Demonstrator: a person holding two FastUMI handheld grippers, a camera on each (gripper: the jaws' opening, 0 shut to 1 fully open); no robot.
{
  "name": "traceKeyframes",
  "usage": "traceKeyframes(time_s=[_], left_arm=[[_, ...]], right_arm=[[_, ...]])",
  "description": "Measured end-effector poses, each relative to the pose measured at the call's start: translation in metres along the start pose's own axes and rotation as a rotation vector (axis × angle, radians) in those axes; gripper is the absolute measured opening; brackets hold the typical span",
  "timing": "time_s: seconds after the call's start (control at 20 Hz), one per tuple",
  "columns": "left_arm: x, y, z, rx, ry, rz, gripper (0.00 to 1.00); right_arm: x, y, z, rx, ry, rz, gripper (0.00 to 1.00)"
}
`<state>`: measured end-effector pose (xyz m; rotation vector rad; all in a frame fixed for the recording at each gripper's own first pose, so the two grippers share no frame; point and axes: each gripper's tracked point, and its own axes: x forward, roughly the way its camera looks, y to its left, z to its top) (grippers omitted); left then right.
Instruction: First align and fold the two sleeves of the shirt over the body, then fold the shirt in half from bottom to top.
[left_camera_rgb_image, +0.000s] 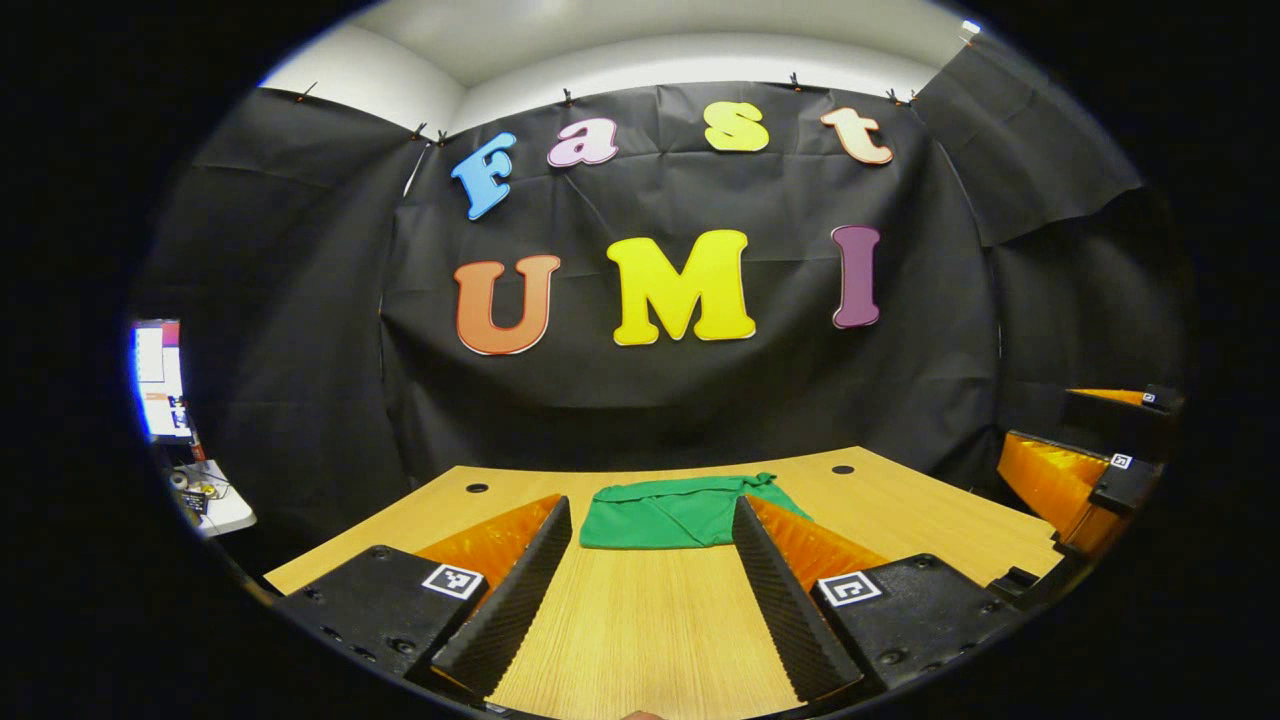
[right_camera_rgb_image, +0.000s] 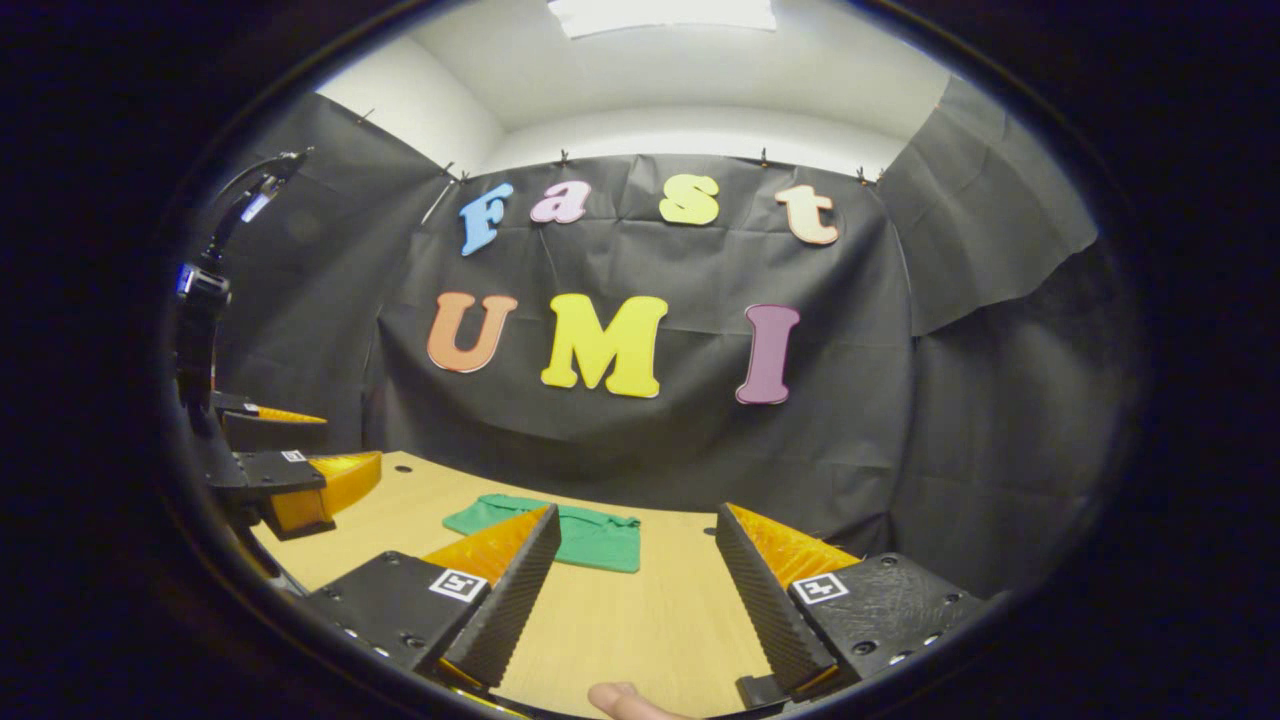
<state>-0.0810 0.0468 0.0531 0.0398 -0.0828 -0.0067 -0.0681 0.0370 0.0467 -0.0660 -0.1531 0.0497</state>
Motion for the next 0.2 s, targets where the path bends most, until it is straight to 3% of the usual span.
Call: traceKeyframes(time_s=[0.2], left_arm=[[-0.0058,-0.0026,0.0011,-0.011,-0.012,-0.017,1.00]], right_arm=[[0.0041,0.0089,-0.0061,-0.045,-0.001,0.004,0.96]])
